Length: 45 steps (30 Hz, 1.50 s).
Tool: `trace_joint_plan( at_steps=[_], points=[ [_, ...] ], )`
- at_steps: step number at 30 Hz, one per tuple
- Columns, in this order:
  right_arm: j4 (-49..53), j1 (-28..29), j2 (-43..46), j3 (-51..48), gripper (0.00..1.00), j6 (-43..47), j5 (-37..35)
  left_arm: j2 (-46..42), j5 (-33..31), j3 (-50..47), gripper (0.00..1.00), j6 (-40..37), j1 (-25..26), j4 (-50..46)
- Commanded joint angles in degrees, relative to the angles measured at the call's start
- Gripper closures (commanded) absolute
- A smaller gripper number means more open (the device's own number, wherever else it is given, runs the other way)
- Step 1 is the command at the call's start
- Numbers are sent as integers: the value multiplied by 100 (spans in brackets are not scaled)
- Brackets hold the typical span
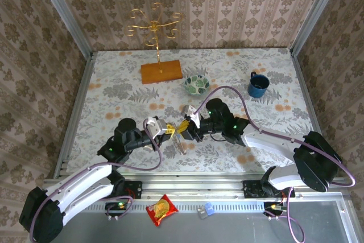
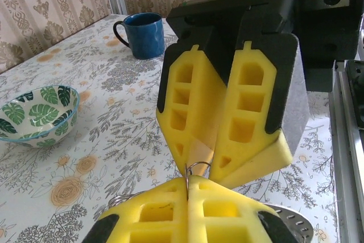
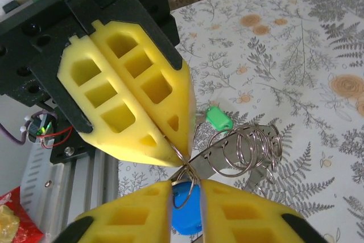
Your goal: Put the keys on the keyring
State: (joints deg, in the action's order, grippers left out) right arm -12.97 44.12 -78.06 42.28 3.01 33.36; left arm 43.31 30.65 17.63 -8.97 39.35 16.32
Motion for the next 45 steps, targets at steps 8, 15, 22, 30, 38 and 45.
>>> trace_joint_plan(
  at_steps=[8, 15, 22, 30, 38, 45],
  points=[
    [-58, -1, -107, 43, 100, -148, 179, -191, -97, -111, 100, 58, 20, 507],
    [83, 41, -459, 175, 100, -161, 389, -199, -186, -209, 100, 123, 28, 828],
    [99, 37, -463, 137, 99, -122, 355, -175, -253, -249, 100, 150, 26, 953],
    [-752, -72, -14, -248, 64, -206, 248, -125, -115, -323, 100, 360, 24, 1139],
    [-939, -105, 99, -366, 61, 89, 277, -2, 194, -407, 100, 687, 20, 1514],
    [-1143, -148, 165, -493, 64, 122, 239, 86, 431, -455, 100, 890, 20, 1773]
  ],
)
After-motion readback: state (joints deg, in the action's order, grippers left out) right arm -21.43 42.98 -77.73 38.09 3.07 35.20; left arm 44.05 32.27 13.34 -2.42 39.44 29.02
